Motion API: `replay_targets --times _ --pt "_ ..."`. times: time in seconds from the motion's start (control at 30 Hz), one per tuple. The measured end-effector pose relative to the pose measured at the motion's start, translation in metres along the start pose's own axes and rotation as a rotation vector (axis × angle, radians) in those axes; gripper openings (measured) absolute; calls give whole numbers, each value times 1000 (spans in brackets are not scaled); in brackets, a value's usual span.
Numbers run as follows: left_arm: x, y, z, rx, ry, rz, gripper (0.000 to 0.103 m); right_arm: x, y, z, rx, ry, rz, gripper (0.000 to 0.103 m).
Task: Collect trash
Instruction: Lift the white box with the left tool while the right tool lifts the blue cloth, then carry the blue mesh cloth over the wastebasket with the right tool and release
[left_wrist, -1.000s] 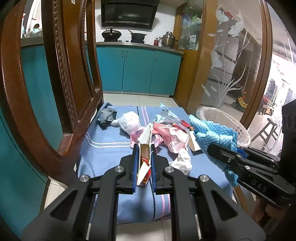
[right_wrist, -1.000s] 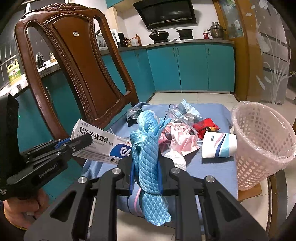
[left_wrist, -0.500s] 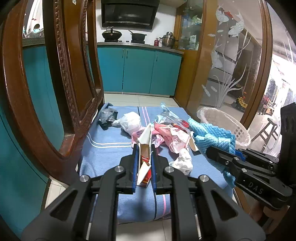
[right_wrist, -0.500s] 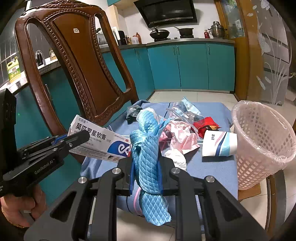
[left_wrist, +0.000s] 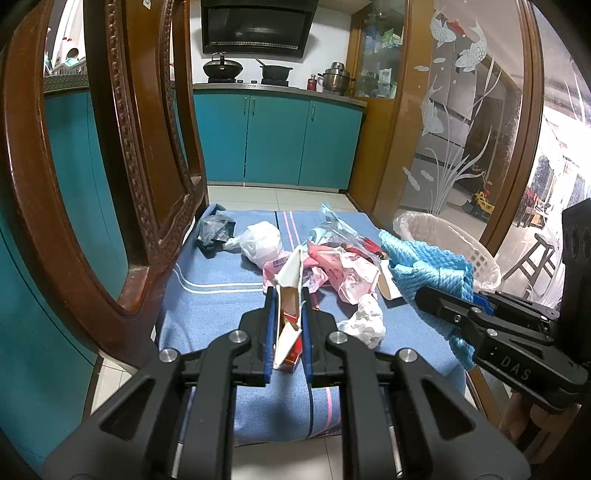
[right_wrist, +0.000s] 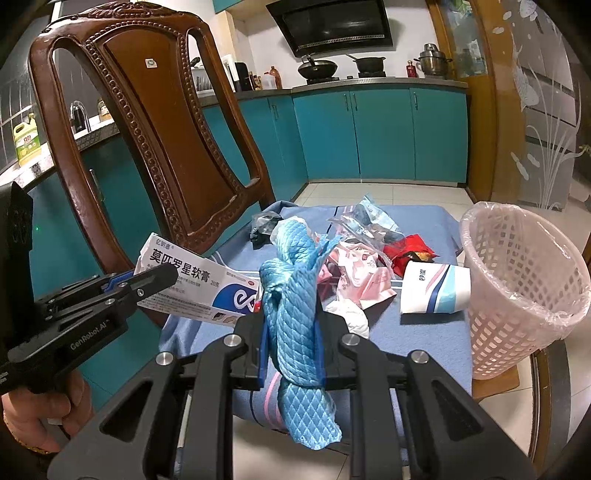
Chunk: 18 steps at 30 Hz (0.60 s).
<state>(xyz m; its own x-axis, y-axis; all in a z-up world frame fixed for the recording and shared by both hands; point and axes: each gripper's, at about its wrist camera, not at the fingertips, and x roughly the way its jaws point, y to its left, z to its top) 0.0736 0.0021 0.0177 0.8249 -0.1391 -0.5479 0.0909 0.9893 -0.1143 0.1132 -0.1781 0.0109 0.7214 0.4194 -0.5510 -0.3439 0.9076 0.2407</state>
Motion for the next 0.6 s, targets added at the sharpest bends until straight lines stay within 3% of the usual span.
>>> replay_targets --times 0.33,0.43,0.6 --pt "2 0 -2 4 5 1 13 -10 -16 9 11 -47 -38 20" --pt "1 2 -1 -2 4 -1 13 -22 -47 25 35 -109 -119 20" --pt "1 2 -1 -4 2 0 13 -26 -140 52 192 -176 -294 20"
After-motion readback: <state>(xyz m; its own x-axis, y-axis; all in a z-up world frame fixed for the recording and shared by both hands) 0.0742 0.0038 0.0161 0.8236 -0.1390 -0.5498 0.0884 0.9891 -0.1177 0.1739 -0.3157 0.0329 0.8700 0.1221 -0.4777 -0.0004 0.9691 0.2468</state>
